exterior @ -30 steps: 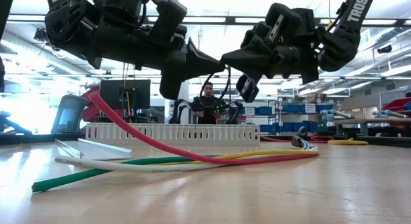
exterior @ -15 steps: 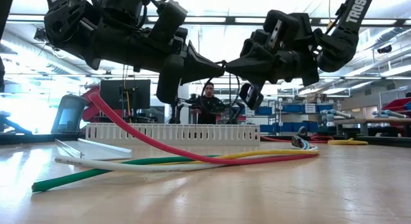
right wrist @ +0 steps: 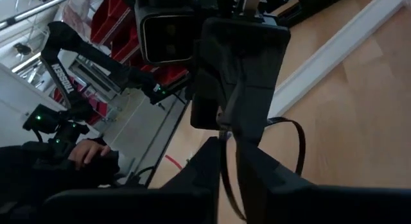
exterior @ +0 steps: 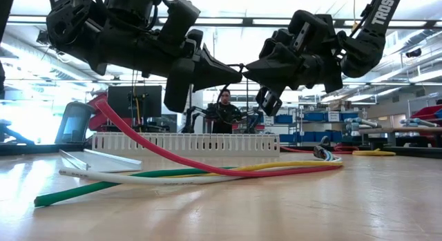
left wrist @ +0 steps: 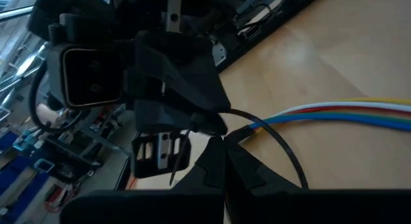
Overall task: Ziptie cables
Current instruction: Prepare the black zip tie
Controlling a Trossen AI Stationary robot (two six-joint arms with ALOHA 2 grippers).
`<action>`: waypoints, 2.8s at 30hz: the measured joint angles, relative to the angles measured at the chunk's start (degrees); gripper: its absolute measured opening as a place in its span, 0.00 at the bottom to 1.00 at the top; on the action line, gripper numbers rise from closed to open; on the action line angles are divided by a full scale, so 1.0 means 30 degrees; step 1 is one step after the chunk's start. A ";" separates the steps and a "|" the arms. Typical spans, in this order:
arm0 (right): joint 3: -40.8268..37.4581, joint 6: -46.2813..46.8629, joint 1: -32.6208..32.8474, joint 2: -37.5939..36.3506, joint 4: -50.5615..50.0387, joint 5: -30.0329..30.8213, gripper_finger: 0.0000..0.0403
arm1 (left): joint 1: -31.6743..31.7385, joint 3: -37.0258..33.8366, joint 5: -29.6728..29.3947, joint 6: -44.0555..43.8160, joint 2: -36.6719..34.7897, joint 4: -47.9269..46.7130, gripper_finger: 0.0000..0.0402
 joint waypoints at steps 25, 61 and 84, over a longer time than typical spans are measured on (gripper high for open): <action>0.0723 -0.1438 0.0182 0.0000 0.0014 0.0670 0.33 | 0.0656 -0.1806 0.2147 -0.2346 -0.0027 0.2997 0.00; 0.2273 -0.3871 0.0366 0.0000 -0.1709 0.2938 0.00 | 0.0678 -0.1639 0.2147 -0.3389 -0.0012 0.2016 0.00; 0.2280 -0.2055 -0.0328 0.0000 -0.2205 -0.0656 0.25 | 0.0549 -0.1632 0.2987 -0.3220 -0.0005 0.2951 0.00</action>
